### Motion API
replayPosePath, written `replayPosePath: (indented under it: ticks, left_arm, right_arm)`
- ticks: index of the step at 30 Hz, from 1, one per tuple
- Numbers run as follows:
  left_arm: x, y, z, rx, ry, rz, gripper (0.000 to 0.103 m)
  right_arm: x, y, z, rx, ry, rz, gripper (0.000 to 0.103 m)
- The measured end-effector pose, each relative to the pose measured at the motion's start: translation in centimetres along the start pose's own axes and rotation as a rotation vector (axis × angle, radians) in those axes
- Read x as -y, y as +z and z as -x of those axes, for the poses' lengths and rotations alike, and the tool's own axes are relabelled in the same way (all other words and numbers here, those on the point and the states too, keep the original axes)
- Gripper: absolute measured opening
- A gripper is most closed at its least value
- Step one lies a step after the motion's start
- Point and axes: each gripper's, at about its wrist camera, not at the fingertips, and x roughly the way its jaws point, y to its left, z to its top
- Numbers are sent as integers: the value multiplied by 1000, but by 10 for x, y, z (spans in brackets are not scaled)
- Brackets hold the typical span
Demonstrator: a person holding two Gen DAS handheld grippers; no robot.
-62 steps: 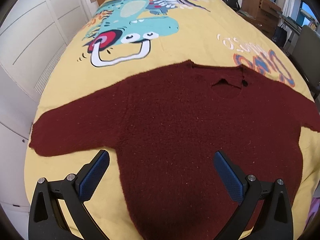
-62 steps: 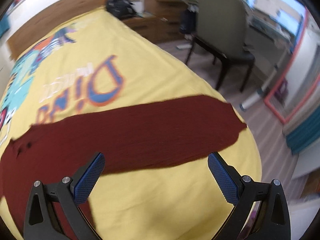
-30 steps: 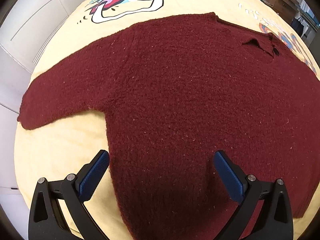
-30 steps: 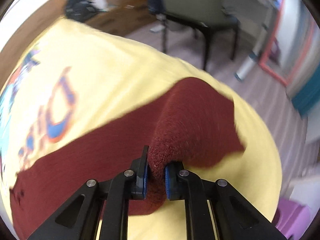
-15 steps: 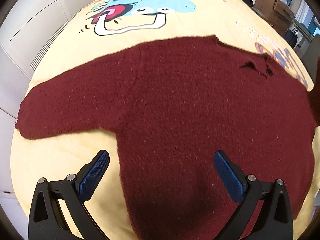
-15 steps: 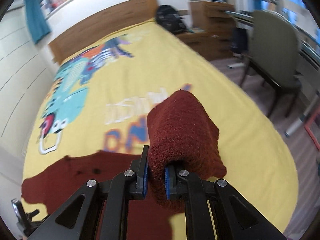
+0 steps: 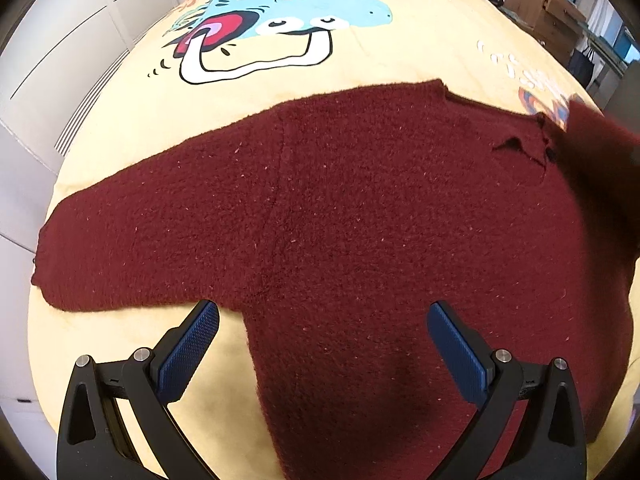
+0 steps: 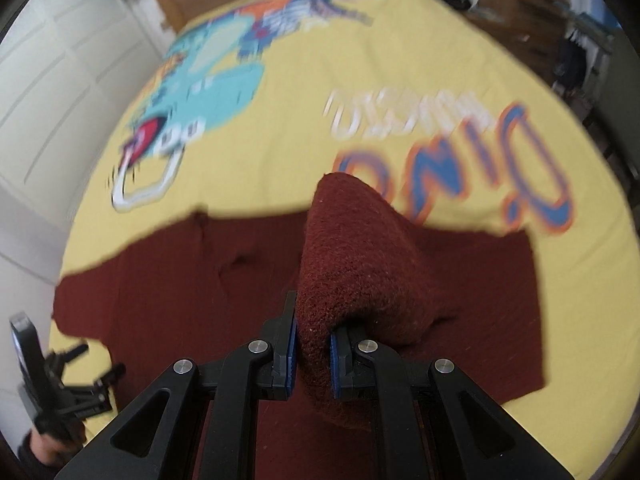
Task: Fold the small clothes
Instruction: 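Carry the sleeve across the sweater body with the right tool and release, then move the left tool to the ribbed cuff of the folded sleeve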
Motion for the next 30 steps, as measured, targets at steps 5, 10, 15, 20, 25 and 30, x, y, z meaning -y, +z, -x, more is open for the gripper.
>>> replayPosePath:
  ticks: [5,10,15,20,25,30]
  left_arm:
    - [-1,-6,-5,-13,-5,-16,102]
    - [-2,-10,-9,-27,4,-29,102]
    - [-3,-12,-9,-35,4,-25,102]
    - [-5,-12,-4,-33,12,-25,102]
    - [-4,-10,2,-23,23,-38,102]
    - [8,-9,6,-13,-4,-72,102]
  right_arm:
    - [-20,-36,-57,-119,-11,31,13]
    - [-17,-53,-84,-176,-47,31,13]
    - [-17,-57,-92,-187,-76,56,16]
    - [-17,-54,-80,-186,-88,61,32]
    - [-9,-61,-50,-188,-121,115,75]
    - [24,-82,-21,-155,-136,80,79]
